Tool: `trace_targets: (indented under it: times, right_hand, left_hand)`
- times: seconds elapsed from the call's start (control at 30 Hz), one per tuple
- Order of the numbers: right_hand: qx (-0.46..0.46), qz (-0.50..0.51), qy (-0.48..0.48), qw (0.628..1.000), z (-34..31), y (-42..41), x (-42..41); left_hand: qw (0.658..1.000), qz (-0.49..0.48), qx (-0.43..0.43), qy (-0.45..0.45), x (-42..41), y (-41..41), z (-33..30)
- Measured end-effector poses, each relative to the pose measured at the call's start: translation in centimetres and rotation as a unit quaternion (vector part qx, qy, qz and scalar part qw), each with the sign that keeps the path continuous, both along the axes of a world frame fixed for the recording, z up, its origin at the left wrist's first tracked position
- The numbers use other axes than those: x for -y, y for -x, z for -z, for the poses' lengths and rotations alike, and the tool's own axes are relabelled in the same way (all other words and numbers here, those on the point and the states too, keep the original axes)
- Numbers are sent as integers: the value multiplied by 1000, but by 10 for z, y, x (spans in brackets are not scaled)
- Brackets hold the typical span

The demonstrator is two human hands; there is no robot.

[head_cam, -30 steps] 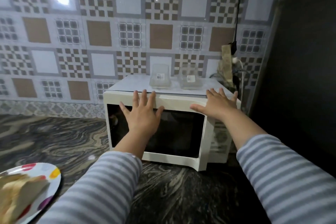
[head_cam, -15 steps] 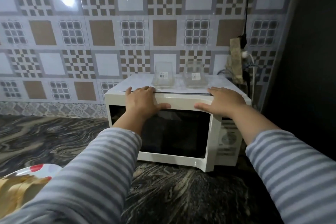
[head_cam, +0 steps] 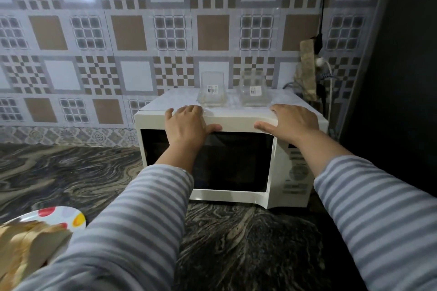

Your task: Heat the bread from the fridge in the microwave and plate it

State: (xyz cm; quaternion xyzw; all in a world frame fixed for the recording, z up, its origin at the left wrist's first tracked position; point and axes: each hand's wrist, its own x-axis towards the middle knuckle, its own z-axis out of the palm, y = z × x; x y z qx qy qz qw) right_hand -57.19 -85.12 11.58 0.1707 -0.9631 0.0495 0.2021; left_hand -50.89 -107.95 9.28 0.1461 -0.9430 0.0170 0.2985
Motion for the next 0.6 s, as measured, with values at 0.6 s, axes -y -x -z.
trace_targets:
  times: [0.6]
  right_hand:
    - [-10,-16,7,1000,31,-74,2]
  left_hand:
    - [994,100,42,-32,-25,-68,29]
